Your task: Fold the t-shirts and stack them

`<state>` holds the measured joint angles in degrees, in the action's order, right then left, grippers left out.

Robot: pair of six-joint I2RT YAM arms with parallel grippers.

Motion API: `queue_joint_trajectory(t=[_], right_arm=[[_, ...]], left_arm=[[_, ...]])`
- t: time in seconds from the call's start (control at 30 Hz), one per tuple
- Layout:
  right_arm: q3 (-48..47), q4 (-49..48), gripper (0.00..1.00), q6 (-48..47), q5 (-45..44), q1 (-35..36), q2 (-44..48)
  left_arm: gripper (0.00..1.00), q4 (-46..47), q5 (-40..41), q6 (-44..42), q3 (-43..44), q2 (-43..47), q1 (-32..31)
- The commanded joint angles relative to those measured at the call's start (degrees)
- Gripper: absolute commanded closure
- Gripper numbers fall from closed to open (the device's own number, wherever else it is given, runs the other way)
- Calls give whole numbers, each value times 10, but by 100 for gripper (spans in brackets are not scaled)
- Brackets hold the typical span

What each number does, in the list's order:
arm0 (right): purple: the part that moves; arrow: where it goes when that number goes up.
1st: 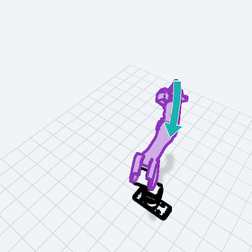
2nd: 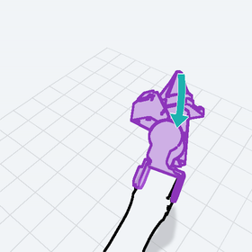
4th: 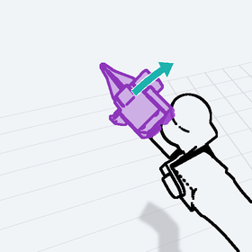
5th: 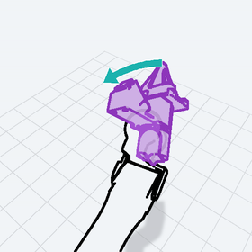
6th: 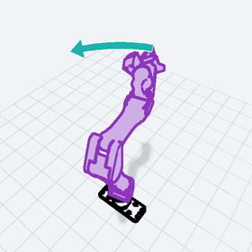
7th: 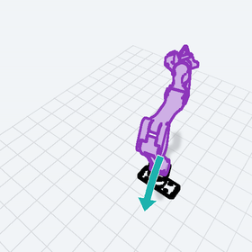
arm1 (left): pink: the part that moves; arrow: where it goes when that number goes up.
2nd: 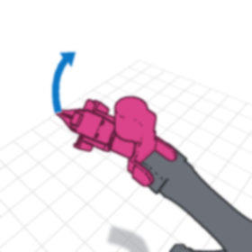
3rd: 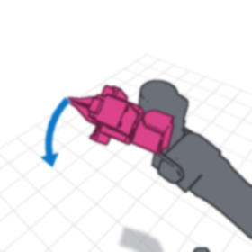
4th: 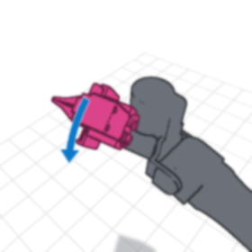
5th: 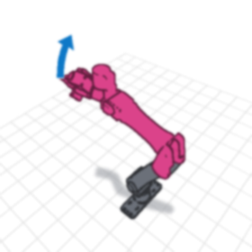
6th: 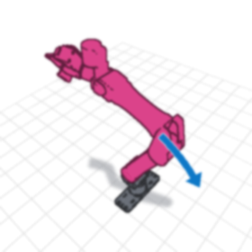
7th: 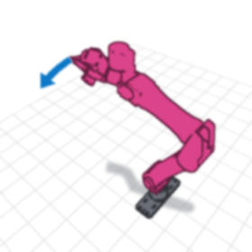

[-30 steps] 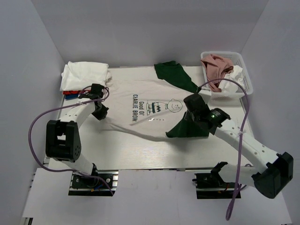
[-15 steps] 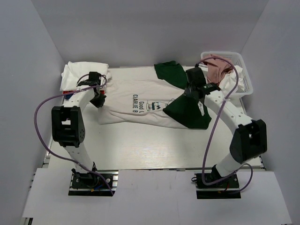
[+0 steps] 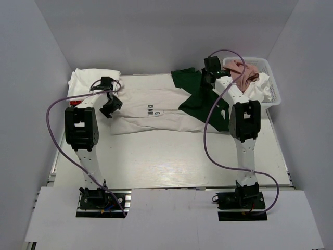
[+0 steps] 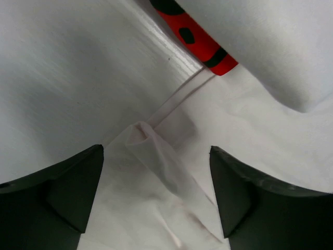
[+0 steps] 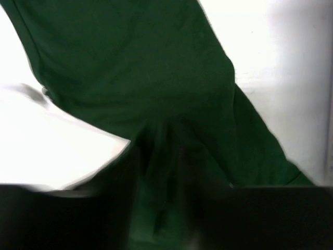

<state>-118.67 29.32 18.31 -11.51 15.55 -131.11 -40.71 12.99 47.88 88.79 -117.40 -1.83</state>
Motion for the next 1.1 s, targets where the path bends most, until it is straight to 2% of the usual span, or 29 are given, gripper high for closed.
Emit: queue_joint_trajectory(t=[0.0,0.07,0.13,0.27,0.3,0.33,0.4,0.47,0.5,0.57,0.7,0.83,0.9,1.07], right_arm=[[-31,-28,55,-91,65,-1,4],[-11,-26,10,-110,109,-2,18],[14,-25,10,-114,145,2,60],[152,-47,10,-105,185,8,157],[231,-54,10,-96,185,10,194],[258,-72,10,-86,188,9,229],[308,-94,10,-64,192,7,281],[459,-109,10,-39,182,4,338],[460,-124,10,-37,178,4,347],[523,-129,10,-24,181,2,368],[570,-163,10,-7,190,-10,357],[561,-165,10,-8,192,-47,308],[561,-160,10,-3,188,-41,296],[637,-164,10,7,184,-68,303]], left_arm=[[0,17,-16,-37,17,11,3],[0,17,-21,-44,12,27,3],[0,10,-21,-52,3,41,3],[0,10,-10,-69,-28,93,-8],[0,15,-10,-69,-44,105,-13],[0,30,-10,-77,-55,125,-13],[0,46,-48,-91,-91,142,-13],[0,56,-73,-97,-122,160,-26],[0,56,-78,-97,-134,160,-26],[0,79,-103,-97,-170,165,-33],[0,101,-121,-97,-197,140,-59],[0,81,-75,-103,-175,104,-64],[0,81,-52,-109,-175,97,-64],[0,48,-9,-109,-205,97,-64]])
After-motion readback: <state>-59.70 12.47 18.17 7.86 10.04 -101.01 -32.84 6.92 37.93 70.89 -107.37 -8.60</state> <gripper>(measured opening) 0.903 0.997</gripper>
